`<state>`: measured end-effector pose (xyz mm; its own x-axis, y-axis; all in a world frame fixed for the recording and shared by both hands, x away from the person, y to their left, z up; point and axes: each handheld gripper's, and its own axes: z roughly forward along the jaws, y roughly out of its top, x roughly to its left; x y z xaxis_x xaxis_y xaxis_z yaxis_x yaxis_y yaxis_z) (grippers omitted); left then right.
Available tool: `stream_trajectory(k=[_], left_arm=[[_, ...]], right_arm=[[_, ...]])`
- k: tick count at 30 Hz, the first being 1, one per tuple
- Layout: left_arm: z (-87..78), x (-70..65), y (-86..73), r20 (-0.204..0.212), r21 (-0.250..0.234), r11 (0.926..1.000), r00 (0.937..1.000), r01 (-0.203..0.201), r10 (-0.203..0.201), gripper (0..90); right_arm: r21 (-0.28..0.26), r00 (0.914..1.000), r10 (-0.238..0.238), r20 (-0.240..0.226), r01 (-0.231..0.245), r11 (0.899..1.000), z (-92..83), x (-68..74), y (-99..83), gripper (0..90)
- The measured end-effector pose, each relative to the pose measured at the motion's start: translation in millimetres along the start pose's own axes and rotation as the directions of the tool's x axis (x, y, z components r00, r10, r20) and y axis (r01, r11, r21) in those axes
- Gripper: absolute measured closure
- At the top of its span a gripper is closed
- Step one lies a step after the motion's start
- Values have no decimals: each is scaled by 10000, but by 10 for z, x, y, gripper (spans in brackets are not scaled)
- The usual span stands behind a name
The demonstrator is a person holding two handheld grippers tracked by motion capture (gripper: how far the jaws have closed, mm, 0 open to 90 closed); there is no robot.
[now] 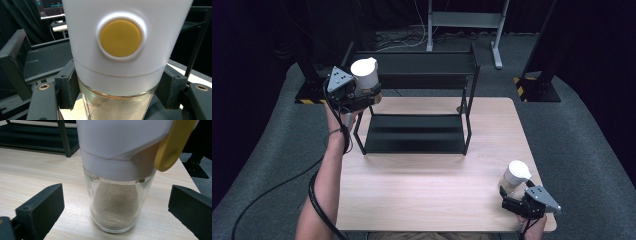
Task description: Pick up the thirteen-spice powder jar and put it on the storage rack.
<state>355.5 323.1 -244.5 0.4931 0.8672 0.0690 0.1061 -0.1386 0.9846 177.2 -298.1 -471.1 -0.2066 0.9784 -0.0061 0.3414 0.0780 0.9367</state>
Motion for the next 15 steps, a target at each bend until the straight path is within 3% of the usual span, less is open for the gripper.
stream_trajectory(k=[15], left_arm=[[-60, 21, 167, 115, -293, 9996, 9999, 45, -42, 301]], right_arm=[[27, 10000, -28, -7, 28, 10000, 4, 0, 5, 0]])
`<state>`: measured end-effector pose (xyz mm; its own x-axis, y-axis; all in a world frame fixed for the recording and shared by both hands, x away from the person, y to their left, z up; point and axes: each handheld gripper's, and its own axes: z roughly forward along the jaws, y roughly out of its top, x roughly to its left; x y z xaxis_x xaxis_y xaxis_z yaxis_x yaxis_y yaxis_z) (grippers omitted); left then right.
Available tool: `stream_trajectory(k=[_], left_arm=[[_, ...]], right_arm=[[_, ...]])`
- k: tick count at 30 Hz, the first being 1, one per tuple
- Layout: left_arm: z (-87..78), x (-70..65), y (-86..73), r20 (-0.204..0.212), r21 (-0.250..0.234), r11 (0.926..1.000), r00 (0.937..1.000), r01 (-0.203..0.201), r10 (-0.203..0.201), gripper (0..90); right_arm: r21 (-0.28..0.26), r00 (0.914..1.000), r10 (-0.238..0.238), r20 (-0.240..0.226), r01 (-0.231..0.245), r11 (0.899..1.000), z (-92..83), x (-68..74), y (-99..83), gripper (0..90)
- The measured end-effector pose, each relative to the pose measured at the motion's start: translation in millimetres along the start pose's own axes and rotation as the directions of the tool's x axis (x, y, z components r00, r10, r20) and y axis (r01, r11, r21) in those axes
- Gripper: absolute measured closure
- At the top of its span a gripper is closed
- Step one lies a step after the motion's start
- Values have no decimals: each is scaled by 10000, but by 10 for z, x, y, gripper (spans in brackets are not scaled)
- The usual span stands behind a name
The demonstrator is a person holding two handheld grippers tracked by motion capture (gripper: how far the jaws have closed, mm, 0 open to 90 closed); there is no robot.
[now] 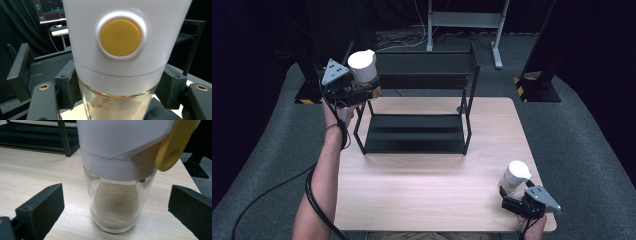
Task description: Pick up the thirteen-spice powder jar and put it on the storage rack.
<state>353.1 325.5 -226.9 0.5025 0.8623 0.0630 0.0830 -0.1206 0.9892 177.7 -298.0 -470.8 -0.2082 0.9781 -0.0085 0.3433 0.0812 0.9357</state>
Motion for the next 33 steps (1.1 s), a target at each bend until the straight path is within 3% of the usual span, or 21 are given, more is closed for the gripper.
stream_trajectory(k=[15, 33], left_arm=[[-6, 0, 208, 2, -270, 9996, 10000, -76, 76, 301], [131, -1, 367, -112, -366, 9993, 9999, -98, 94, 301]], right_arm=[[33, 10000, -1, -34, 2, 10000, 1, -4, 5, 0], [-24, 10000, 30, -21, -30, 10000, -3, -6, -5, 0]])
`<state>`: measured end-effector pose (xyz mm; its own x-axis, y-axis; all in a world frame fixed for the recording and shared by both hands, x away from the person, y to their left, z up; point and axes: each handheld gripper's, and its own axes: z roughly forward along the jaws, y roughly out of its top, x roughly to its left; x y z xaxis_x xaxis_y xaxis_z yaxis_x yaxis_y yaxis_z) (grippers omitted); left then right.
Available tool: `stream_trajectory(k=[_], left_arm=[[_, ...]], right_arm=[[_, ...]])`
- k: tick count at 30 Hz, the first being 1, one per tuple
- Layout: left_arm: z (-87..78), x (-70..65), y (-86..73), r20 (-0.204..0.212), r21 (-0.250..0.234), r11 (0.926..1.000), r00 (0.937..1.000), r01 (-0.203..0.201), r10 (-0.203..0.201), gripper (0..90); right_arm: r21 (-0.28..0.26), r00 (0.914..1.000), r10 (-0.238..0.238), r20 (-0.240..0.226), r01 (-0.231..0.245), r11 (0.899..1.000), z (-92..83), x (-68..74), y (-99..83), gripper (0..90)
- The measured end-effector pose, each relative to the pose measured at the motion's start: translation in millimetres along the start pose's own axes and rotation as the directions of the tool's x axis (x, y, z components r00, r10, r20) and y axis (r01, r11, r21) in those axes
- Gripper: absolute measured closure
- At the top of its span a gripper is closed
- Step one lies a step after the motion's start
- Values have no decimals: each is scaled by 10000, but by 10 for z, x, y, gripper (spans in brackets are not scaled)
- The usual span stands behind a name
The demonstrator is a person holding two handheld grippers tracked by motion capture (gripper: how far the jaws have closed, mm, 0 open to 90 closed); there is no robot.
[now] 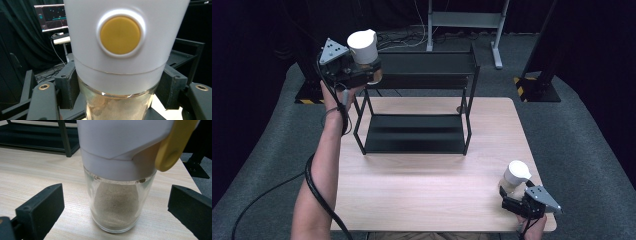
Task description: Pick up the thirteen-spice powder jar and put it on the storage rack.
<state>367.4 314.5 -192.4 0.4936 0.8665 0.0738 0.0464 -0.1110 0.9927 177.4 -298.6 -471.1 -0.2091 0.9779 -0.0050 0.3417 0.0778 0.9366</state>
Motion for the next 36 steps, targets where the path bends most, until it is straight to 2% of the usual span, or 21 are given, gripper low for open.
stream_trajectory(k=[14, 22, 28, 36], left_arm=[[179, 51, 147, -280, 180, 9998, 9996, -19, 24, 301], [268, 93, 212, -487, 235, 9996, 9987, 137, -126, 301], [328, 116, 225, -597, 285, 9993, 9980, 221, -204, 300], [481, 154, 214, -724, 683, 9969, 9968, 386, -336, 301]], right_arm=[[2, 10000, 4, -12, -4, 10000, 0, -4, 0, 0], [23, 10000, -18, -28, 18, 10000, 2, -5, 4, 0], [25, 10000, 7, -41, -7, 10000, 2, -9, 5, 0], [15, 10000, 47, -42, -47, 10000, 1, -11, 3, 0]])
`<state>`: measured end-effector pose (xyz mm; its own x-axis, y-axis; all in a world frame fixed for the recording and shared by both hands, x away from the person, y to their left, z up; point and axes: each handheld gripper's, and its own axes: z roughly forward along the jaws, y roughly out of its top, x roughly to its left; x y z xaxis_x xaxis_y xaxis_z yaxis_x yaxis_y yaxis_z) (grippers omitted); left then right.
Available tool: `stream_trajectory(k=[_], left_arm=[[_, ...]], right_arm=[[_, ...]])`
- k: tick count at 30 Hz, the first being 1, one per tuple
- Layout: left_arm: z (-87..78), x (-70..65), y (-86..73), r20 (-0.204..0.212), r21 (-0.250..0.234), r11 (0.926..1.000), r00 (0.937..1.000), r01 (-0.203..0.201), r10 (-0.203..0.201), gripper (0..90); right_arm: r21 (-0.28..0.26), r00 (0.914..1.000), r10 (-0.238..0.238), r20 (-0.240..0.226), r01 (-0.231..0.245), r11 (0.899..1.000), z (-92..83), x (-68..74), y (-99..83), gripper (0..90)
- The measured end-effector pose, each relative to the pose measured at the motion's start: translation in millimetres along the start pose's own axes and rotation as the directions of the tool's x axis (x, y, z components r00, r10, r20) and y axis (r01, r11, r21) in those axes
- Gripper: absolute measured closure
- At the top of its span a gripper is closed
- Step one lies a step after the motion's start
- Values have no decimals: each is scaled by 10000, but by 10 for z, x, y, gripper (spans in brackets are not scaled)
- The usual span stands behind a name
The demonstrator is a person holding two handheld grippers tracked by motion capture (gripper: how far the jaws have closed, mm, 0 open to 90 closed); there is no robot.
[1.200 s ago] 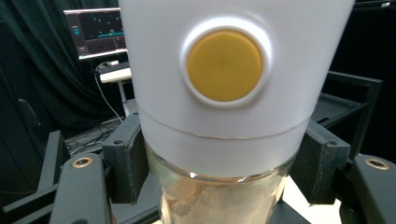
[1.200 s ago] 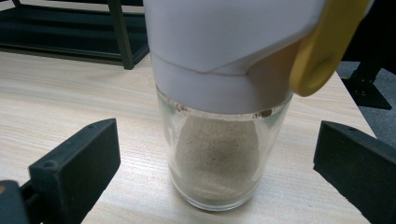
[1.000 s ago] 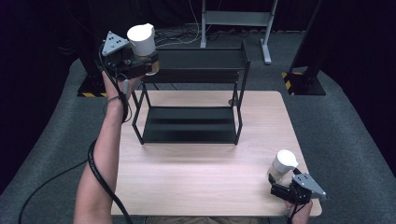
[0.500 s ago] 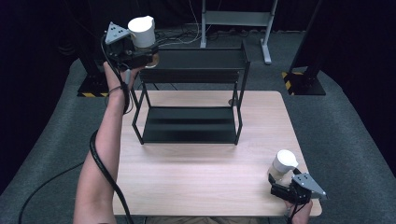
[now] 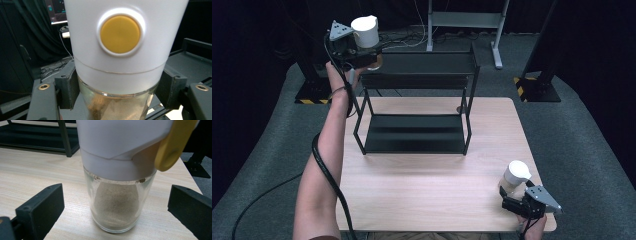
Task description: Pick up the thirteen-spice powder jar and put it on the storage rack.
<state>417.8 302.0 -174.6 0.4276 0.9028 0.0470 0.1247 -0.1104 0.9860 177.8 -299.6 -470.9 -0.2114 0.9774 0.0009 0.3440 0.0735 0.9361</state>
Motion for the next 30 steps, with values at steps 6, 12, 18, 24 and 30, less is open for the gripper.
stream_trajectory(k=[6, 12, 18, 24, 30], left_arm=[[86, 14, -15, -118, 181, 9998, 9999, 122, -120, 301], [155, 19, -20, -221, 370, 9992, 9997, 120, -112, 301], [220, 54, -61, -205, 453, 9984, 9992, 339, -330, 300], [236, 113, -107, -45, 371, 9979, 9985, 539, -537, 301], [239, 143, -80, 65, 499, 9974, 9986, 516, -519, 301]], right_arm=[[-13, 10000, -37, -12, 37, 10000, 0, -2, -2, 0], [-18, 10000, -31, -9, 31, 10000, 0, -2, -3, 0], [-20, 10000, -51, 8, 51, 10000, 1, 1, -3, 0], [-26, 10000, -30, -4, 30, 10000, 0, -2, -5, 0], [-43, 10000, -53, 19, 53, 10000, -1, 2, -8, 0]])
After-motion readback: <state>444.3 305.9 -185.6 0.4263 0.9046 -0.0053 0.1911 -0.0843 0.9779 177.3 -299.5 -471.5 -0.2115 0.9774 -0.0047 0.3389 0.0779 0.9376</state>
